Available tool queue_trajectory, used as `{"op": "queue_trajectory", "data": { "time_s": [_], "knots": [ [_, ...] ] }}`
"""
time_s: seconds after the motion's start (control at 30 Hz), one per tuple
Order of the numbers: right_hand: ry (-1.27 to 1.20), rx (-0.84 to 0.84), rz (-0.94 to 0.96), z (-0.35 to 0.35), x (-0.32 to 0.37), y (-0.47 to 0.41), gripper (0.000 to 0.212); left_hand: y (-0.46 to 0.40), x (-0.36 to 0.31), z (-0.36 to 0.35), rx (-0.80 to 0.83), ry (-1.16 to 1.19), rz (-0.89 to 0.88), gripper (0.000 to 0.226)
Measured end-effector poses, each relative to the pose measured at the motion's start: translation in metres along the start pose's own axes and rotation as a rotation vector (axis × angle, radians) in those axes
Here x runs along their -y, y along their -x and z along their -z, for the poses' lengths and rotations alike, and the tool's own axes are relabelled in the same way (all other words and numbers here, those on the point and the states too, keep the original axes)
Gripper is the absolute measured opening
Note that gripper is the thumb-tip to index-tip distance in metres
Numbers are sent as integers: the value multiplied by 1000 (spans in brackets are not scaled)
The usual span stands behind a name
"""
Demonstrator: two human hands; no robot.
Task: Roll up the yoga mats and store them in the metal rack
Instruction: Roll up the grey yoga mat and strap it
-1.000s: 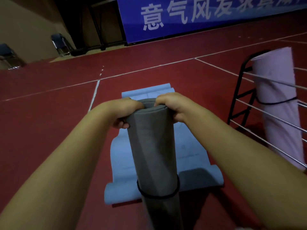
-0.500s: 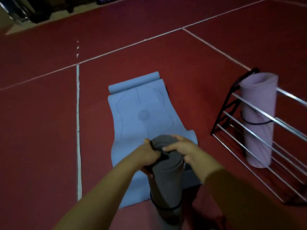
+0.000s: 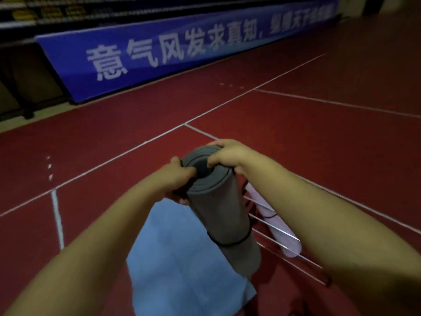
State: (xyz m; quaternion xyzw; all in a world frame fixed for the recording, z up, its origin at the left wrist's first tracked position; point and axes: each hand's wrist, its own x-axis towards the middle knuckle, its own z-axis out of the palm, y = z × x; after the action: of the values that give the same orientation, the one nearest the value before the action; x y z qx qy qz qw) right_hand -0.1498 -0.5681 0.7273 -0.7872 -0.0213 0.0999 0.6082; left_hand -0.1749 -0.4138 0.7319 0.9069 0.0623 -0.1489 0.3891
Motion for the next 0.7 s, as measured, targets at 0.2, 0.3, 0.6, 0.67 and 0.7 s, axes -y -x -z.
{"op": "queue_trajectory", "data": {
  "time_s": [0.2,0.3,0.6,0.67,0.7],
  "knots": [
    [52,-301,97,67,45,44,37,11,-73,-11,-7,91,-280,34],
    [94,-390,99,105,44,54,40,5,-102,-35,67,216,-364,35],
    [118,-509,36,212,-16,5,45,-87,-164,-131,166,230,-420,31],
    [104,-507,11,240,-30,-13,46,-113,-182,-152,190,200,-413,32],
    [103,-513,-2,252,-36,-22,46,-125,-190,-160,198,183,-409,32]
  ]
}}
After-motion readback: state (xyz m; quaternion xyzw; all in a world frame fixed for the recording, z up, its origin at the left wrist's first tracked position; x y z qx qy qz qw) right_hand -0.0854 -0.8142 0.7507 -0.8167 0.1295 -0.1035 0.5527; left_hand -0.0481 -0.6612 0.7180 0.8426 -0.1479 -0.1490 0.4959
